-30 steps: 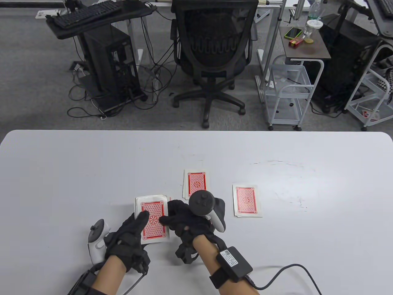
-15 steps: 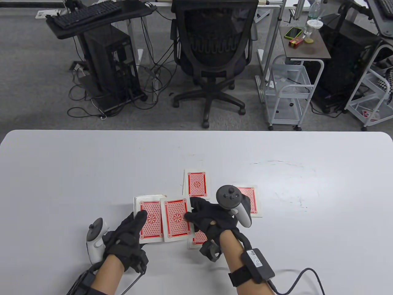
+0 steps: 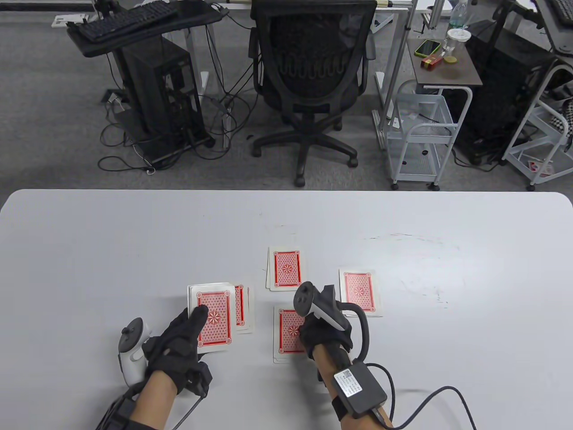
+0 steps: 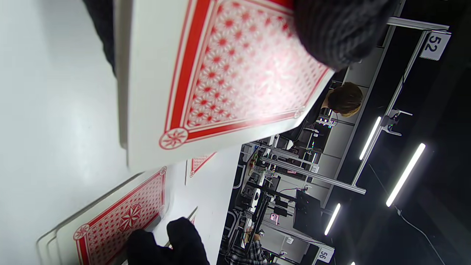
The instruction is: Four-player card dealing with fan arrangement
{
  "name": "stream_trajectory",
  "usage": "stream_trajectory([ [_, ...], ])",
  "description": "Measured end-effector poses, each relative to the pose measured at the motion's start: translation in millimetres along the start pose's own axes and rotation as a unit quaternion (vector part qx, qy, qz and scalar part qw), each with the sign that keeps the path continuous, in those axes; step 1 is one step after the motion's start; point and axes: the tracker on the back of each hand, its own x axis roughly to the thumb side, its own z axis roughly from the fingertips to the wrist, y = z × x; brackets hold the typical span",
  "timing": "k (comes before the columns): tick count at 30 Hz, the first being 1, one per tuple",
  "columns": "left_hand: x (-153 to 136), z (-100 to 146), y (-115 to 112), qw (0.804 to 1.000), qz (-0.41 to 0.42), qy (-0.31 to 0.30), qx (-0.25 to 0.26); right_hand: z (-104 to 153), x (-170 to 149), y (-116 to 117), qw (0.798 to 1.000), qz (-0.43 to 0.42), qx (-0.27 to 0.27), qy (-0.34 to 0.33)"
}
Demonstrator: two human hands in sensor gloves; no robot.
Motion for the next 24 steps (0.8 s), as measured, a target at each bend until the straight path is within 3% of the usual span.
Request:
stream_trajectory([
  [4,0,0,-5,1.000,0.004,-0.003,-0.010,12,5,-17,0.987,-0.135,-0.029,-0.077],
  [7,-1,0,-12,1.000,0.003,-0.003,-0.025,20,21,-19,0.940,-0.281,-0.063,-0.182],
  [10,-2,2,-18,0.999,-0.003,-0.004,-0.036,24,42,-9,0.894,-0.375,-0.027,-0.243],
  [12,-2,2,-21,0.999,-0.007,-0.007,-0.042,25,51,-4,0.887,-0.390,-0.017,-0.246],
  [15,-3,5,-24,0.999,-0.003,-0.011,-0.042,26,55,-1,0.895,-0.388,-0.040,-0.216],
  [17,-3,5,-23,0.999,-0.007,-0.010,-0.037,23,53,0,0.889,-0.403,-0.005,-0.217],
  [20,-3,4,-22,0.999,0.003,-0.003,-0.050,21,47,0,0.882,-0.418,-0.003,-0.218],
  [24,2,5,-11,0.999,0.013,-0.014,-0.028,17,44,-9,0.867,-0.447,0.002,-0.218],
])
